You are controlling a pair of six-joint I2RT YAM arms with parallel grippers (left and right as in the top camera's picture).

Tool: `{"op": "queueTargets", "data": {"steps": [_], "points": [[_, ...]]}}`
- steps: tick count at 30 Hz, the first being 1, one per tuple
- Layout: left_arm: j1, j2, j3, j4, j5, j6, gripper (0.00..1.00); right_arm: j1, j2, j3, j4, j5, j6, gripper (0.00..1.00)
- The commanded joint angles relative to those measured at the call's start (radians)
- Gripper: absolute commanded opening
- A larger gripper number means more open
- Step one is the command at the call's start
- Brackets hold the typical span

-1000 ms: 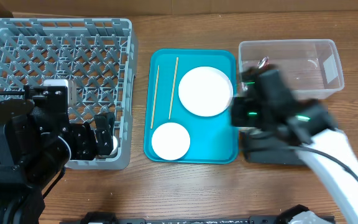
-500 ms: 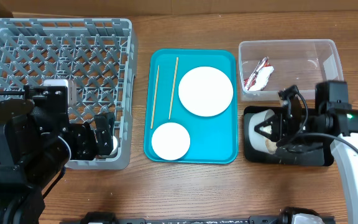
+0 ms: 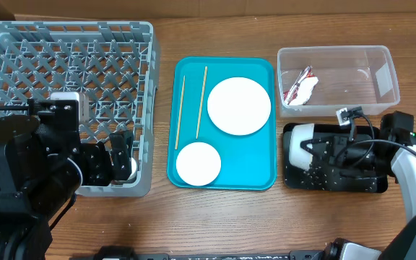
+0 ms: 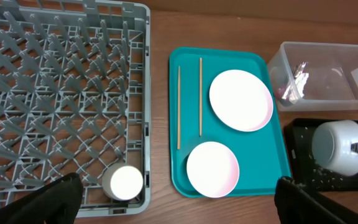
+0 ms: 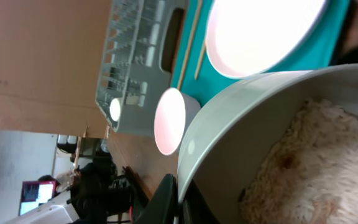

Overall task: Sort waste into correct bins and load items into the dishwasher
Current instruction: 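Carry the rice bowl to the black tray and tip the rice out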

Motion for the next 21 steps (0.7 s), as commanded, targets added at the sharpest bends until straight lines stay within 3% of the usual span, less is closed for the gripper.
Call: {"op": "queueTargets", "data": {"steps": [1,9,13,17,21], "points": [[0.001,0.002,0.006,0.004,-0.006,-0.011,1.0,-0.005,0.001,-0.001,0.023,-0.09,-0.072,0.04],[0.001,0.002,0.006,0.004,-0.006,-0.011,1.0,-0.005,0.002,-0.002,0.061,-0.096,-0.122,0.04],[0.001,0.002,0.006,0.004,-0.006,-0.011,1.0,-0.012,0.013,-0.002,0.12,-0.098,0.045,0.04],[0.001,0.002,0.006,0.004,-0.006,-0.011,1.0,-0.047,0.018,-0.002,0.128,-0.136,0.063,0.04],[0.001,0.002,0.006,0.004,-0.006,-0.01,1.0,-0.119,0.018,-0.002,0.11,-0.174,0.174,0.04]]}}
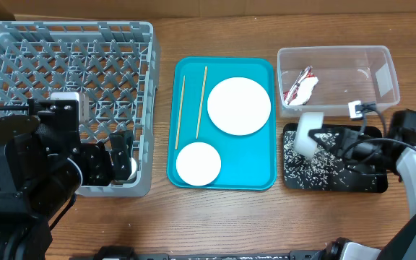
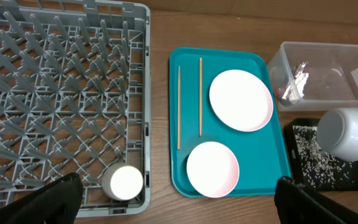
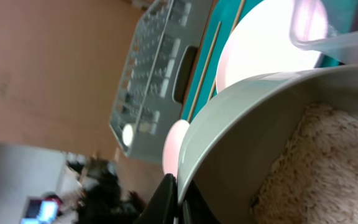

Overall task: Sort waste into correct bins and load items into the dishwasher
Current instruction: 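Carry the rice bowl to the black tray and tip the rice out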

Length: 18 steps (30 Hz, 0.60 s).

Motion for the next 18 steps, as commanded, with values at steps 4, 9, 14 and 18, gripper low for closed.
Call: {"op": "queueTargets", "data": {"steps": [4,9,14,18], "points": [[0.001,0.002,0.006,0.004,-0.006,-0.011,1.0,-0.139,0.003,0.0,-0.042,-0.066,0.119,0.04],[0.001,0.002,0.006,0.004,-0.006,-0.011,1.0,-0.175,0.004,0.0,-0.111,-0.045,0.021,0.04],[0.001,0.002,0.006,0.004,-0.006,-0.011,1.0,-0.16,0.032,-0.001,-0.147,-0.024,-0.048,0.04],[0.001,0.002,0.006,0.004,-0.006,-0.011,1.0,-0.158,0.068,-0.007,-0.15,-0.057,-0.065,0.04]]}}
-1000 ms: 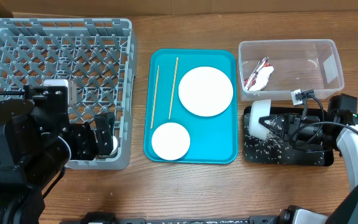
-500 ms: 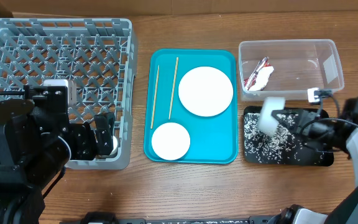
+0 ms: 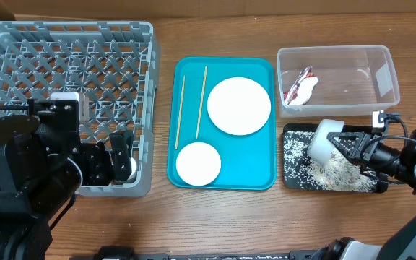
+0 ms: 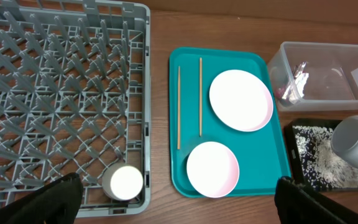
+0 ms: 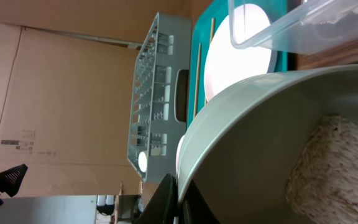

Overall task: Sort waste into correct bins and load items into the dishwasher
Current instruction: 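Carry the rice bowl to the black tray and tip the rice out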

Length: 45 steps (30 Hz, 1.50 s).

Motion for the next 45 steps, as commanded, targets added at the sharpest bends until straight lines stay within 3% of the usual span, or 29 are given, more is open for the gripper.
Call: {"op": "queueTargets", "data": {"steps": [1,5,8,11,14,15,18,21,24,26,27,29,33,36,40,42,43,45], "points": [[0.001,0.002,0.006,0.004,-0.006,-0.011,1.0,0.005,0.027,-0.007,-0.02,-0.076,-0.051,0.04],[0.001,0.002,0.006,0.004,-0.006,-0.01,1.0,0.005,0.036,-0.007,-0.08,-0.18,-0.105,0.04],[0.001,0.002,0.006,0.004,-0.006,-0.01,1.0,0.006,0.035,-0.007,-0.128,-0.19,-0.245,0.04],[0.001,0.002,0.006,0.004,-0.006,-0.011,1.0,0.003,0.039,-0.007,-0.163,-0.224,-0.205,0.04],[0.001,0.002,0.006,0.004,-0.006,-0.011,1.0,0.015,0.035,-0.005,-0.232,-0.212,-0.372,0.04],[0.001,0.002,0.006,0.004,-0.006,-0.011,1.0,0.015,0.037,-0.005,-0.192,-0.152,-0.369,0.04],[0.001,0.002,0.006,0.004,-0.006,-0.011,1.0,0.01,0.049,-0.005,-0.141,-0.08,-0.173,0.04],[0.001,0.002,0.006,0.004,-0.006,-0.011,1.0,0.019,0.047,-0.005,-0.182,-0.076,-0.307,0.04],[0.001,0.002,0.006,0.004,-0.006,-0.011,1.0,0.018,0.05,-0.005,-0.195,-0.123,-0.279,0.04],[0.001,0.002,0.006,0.004,-0.006,-0.01,1.0,0.02,0.049,-0.005,-0.216,-0.143,-0.385,0.04],[0.001,0.002,0.006,0.004,-0.006,-0.011,1.0,0.021,0.051,-0.005,-0.183,-0.126,-0.376,0.04],[0.001,0.002,0.006,0.004,-0.006,-0.01,1.0,0.019,0.056,-0.005,-0.155,-0.151,-0.204,0.04],[0.001,0.002,0.006,0.004,-0.006,-0.011,1.0,0.024,0.041,-0.004,-0.238,-0.191,-0.324,0.04],[0.001,0.002,0.006,0.004,-0.006,-0.011,1.0,0.012,0.051,-0.004,-0.223,-0.237,-0.116,0.04],[0.001,0.002,0.006,0.004,-0.006,-0.011,1.0,0.016,0.036,-0.003,-0.22,-0.222,-0.262,0.04],[0.001,0.002,0.006,0.004,-0.006,-0.01,1.0,0.012,0.042,-0.003,-0.219,-0.211,-0.102,0.04],[0.001,0.002,0.006,0.004,-0.006,-0.011,1.0,0.014,0.038,0.001,-0.244,-0.213,-0.101,0.04],[0.001,0.002,0.006,0.004,-0.006,-0.01,1.0,0.039,0.017,0.026,-0.338,-0.18,-0.24,0.04]]}}
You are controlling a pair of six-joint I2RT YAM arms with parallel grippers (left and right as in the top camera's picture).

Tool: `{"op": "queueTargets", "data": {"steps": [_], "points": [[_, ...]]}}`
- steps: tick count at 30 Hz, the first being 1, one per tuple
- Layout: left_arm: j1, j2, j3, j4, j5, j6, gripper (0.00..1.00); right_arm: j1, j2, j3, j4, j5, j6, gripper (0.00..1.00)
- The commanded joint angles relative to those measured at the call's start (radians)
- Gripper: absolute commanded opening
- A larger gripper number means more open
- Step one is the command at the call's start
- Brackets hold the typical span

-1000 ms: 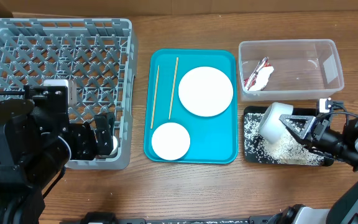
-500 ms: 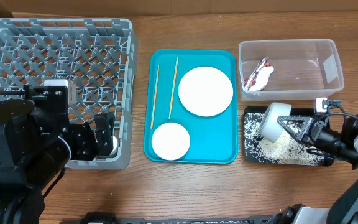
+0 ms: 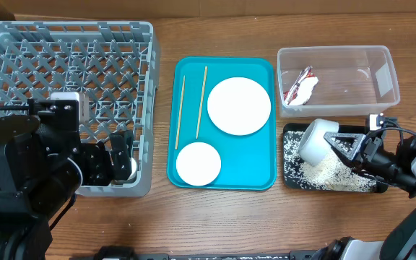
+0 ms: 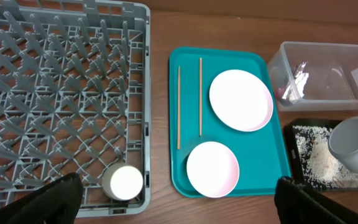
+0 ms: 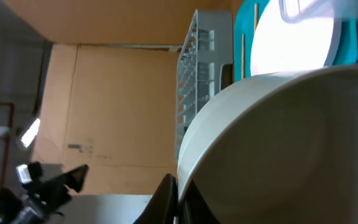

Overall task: Sort waste into correct bins and load items into the dishwasher
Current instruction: 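Carry the rice bowl to the black tray and tip the rice out, then return the empty bowl to the teal tray with the right gripper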

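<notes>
My right gripper (image 3: pixel 347 149) is shut on the rim of a white bowl (image 3: pixel 315 141), held tipped on its side over the black bin (image 3: pixel 293 180). A pile of rice (image 3: pixel 325 170) lies in that bin. In the right wrist view the bowl (image 5: pixel 278 143) fills the frame, no rice shows inside it, and my fingers (image 5: pixel 171 193) pinch its rim. My left gripper (image 4: pixel 179 214) is open above the grey dish rack (image 3: pixel 63 65), where a white cup (image 4: pixel 127 182) stands in the near corner.
A teal tray (image 3: pixel 262 180) holds a white plate (image 3: pixel 238 105), a smaller white dish (image 3: pixel 198 163) and two chopsticks (image 3: pixel 181 112). A clear bin (image 3: pixel 338 54) at the back right holds a crumpled wrapper (image 3: pixel 298 88).
The bowl has shifted a little to the left over the black bin. Rice was still inside it then; none shows in it now. The heap in the bin is larger.
First the rice-filled bowl lay tipped at the left end of the black bin, held by my right gripper. Then rice was scattered in the bin, then more of it, with the bowl further right. Now the bowl shows no rice. The left arm stayed still.
</notes>
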Motion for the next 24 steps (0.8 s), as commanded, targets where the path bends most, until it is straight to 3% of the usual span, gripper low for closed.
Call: {"op": "queueTargets", "data": {"steps": [1,4,8,11,14,16,19,24], "points": [[0.001,0.001,0.006,0.004,-0.006,-0.01,1.0,0.044,-0.049,0.053,-0.12,0.015,-0.154,0.04],[0.001,0.001,0.006,0.004,-0.006,-0.01,1.0,0.122,-0.093,0.13,-0.27,0.058,-0.308,0.04],[0.001,0.001,0.006,0.004,-0.006,-0.01,1.0,0.278,-0.159,0.256,-0.259,0.216,-0.204,0.04],[0.001,0.001,0.006,0.004,-0.006,-0.01,1.0,0.417,-0.181,0.307,-0.116,0.362,0.079,0.04],[0.001,0.001,0.006,0.003,-0.006,-0.01,1.0,0.581,-0.183,0.308,0.112,0.694,0.533,0.04],[0.001,0.001,0.006,0.003,-0.006,-0.01,1.0,0.696,-0.182,0.308,0.214,0.921,0.721,0.04],[0.001,0.001,0.006,0.004,-0.006,-0.01,1.0,0.88,-0.179,0.308,0.315,1.157,0.876,0.04],[0.001,0.001,0.006,0.004,-0.006,-0.01,1.0,1.111,-0.119,0.307,0.412,1.341,1.008,0.04]]}}
